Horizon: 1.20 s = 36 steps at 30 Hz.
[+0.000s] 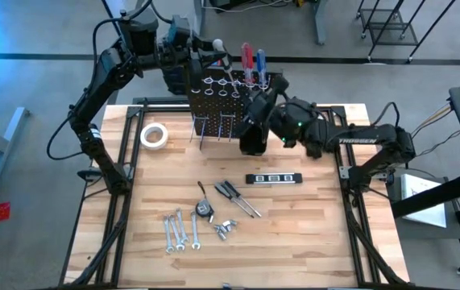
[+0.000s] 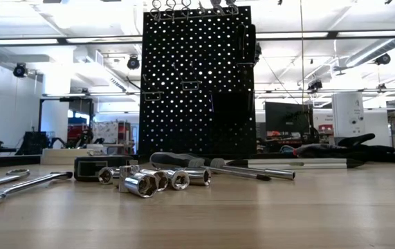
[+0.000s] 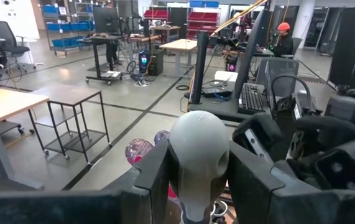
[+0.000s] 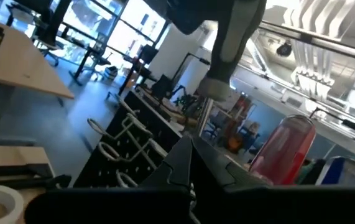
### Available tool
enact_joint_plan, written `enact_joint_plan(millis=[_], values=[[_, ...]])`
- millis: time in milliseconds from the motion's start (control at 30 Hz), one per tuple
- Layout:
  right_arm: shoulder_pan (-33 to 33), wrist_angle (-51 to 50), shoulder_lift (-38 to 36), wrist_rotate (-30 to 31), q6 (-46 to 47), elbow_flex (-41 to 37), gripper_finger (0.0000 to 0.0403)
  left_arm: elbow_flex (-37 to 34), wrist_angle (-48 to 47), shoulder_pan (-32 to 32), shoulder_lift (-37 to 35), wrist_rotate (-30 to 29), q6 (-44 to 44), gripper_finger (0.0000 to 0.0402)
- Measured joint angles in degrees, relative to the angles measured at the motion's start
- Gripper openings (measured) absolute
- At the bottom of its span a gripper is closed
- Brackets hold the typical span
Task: Hang tools onto peg board
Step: Hang the left bit driver handle on the peg board
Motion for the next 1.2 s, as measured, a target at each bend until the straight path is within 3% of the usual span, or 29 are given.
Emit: enact_joint_plan(millis=[267,667,933,1200], values=[[-1.45,-0.65,0.01,-0.76,-3.43,1.51,0.0047,-0.07,-0.04,0.00,0.01,-0.07,-0.16,0.0119],[-4.41,-0.89,0.31,-6.13,2.62,2.10,0.0138,0.00,0.10,-0.04,0.71,0.84,-0.82,0.0119],[-5.22,-1.21,1.04,-7.25,3.15,2.64,0.0128,-0.02,0.55,-0.04,0.77,1.90,-1.58,0.0119],[-5.72,-2.95,4.71,-7.07,2.89,8.01,0.0102,-0.07,1.33,-0.09,0.86,2.18,-2.36,0.0119]])
